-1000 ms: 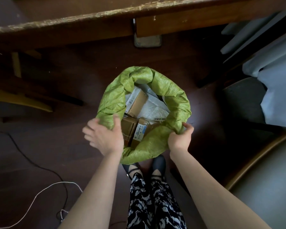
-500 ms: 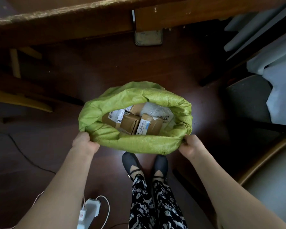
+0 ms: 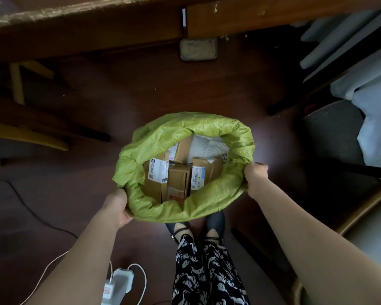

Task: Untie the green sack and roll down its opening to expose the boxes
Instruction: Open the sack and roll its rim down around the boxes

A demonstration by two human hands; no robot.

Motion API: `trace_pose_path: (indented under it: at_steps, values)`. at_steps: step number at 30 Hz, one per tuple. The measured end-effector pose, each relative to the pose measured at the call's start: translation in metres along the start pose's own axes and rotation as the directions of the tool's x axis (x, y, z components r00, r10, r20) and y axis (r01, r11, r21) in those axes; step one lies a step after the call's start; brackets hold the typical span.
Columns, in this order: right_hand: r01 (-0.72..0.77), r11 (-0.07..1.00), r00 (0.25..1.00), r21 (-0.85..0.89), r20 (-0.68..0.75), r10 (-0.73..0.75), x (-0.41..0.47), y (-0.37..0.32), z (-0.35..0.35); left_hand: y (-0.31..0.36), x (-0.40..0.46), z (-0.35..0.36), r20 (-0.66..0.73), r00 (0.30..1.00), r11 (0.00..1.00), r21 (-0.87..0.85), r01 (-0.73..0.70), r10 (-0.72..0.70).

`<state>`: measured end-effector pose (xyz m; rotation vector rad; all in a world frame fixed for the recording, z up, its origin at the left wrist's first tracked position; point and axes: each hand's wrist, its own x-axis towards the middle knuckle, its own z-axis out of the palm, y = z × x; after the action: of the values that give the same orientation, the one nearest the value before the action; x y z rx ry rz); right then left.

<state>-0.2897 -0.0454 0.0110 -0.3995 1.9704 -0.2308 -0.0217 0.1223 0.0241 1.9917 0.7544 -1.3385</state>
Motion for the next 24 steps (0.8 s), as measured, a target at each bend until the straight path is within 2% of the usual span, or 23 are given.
trace_pose_path:
  at_steps: [1, 2, 3, 4, 5, 6, 7, 8, 9, 11, 12, 14, 16, 17, 19, 20, 22, 24]
  values:
    - [0.099, 0.989, 0.990, -0.111, -0.085, -0.109, -0.002, -0.001, 0.001, 0.000, 0.000, 0.002, -0.065, 0.997, 0.998, 0.054, -0.039, 0.043]
    - [0.214, 0.952, 0.955, -0.220, -0.160, -0.252, -0.005, -0.003, -0.001, 0.001, -0.002, 0.004, -0.186, 0.976, 0.990, 0.111, -0.091, 0.111]
    - [0.352, 0.883, 0.880, -0.310, -0.211, -0.425, -0.012, -0.008, -0.002, 0.003, -0.004, 0.006, -0.340, 0.911, 0.964, 0.207, -0.167, 0.231]
    - [0.507, 0.779, 0.767, -0.370, -0.219, -0.603, -0.023, -0.013, -0.002, 0.007, -0.011, 0.007, -0.439, 0.806, 0.905, 0.334, -0.263, 0.396]
    - [0.651, 0.643, 0.638, -0.405, -0.168, -0.752, -0.030, -0.019, 0.000, 0.011, -0.019, 0.009, -0.436, 0.676, 0.793, 0.458, -0.402, 0.594]
    - [0.759, 0.493, 0.522, -0.426, -0.057, -0.851, -0.038, -0.026, 0.005, 0.015, -0.028, 0.012, -0.338, 0.547, 0.630, 0.567, -0.531, 0.766]
    - [0.825, 0.354, 0.429, -0.439, 0.081, -0.899, -0.041, -0.031, 0.014, 0.020, -0.036, 0.016, -0.195, 0.438, 0.449, 0.653, -0.610, 0.877]
    - [0.856, 0.227, 0.359, -0.464, 0.218, -0.907, -0.042, -0.036, 0.024, 0.024, -0.040, 0.021, -0.028, 0.353, 0.264, 0.719, -0.643, 0.935]
    - [0.862, 0.122, 0.317, -0.492, 0.335, -0.887, -0.042, -0.041, 0.034, 0.028, -0.037, 0.025, 0.128, 0.295, 0.091, 0.773, -0.628, 0.947]
    - [0.843, -0.008, 0.301, -0.538, 0.484, -0.822, -0.036, -0.046, 0.055, 0.038, -0.028, 0.035, 0.361, 0.254, -0.190, 0.835, -0.516, 0.897]
    - [0.833, -0.043, 0.304, -0.552, 0.521, -0.798, -0.029, -0.047, 0.062, 0.044, -0.021, 0.040, 0.438, 0.249, -0.287, 0.834, -0.472, 0.864]
    - [0.826, -0.070, 0.297, -0.559, 0.538, -0.789, -0.016, -0.047, 0.068, 0.051, -0.009, 0.045, 0.516, 0.199, -0.357, 0.777, -0.519, 0.833]
    - [0.844, -0.087, 0.249, -0.529, 0.530, -0.810, -0.006, -0.049, 0.067, 0.061, -0.003, 0.043, 0.513, 0.133, -0.312, 0.686, -0.657, 0.848]
    - [0.856, -0.092, 0.229, -0.509, 0.532, -0.815, -0.001, -0.050, 0.065, 0.065, -0.003, 0.043, 0.490, 0.128, -0.262, 0.647, -0.716, 0.862]
    - [0.891, -0.048, 0.233, -0.451, 0.547, -0.804, 0.005, -0.055, 0.062, 0.075, -0.001, 0.045, 0.433, 0.184, -0.119, 0.583, -0.804, 0.882]
    - [0.914, 0.023, 0.266, -0.404, 0.558, -0.786, 0.006, -0.060, 0.060, 0.080, -0.004, 0.048, 0.415, 0.253, -0.020, 0.551, -0.834, 0.874]
    - [0.932, 0.180, 0.341, -0.316, 0.588, -0.734, 0.003, -0.074, 0.061, 0.088, -0.013, 0.055, 0.348, 0.467, 0.309, 0.422, -0.852, 0.813]
    - [0.904, 0.323, 0.427, -0.280, 0.623, -0.655, 0.002, -0.087, 0.066, 0.095, -0.020, 0.062, 0.286, 0.679, 0.624, 0.269, -0.734, 0.676]
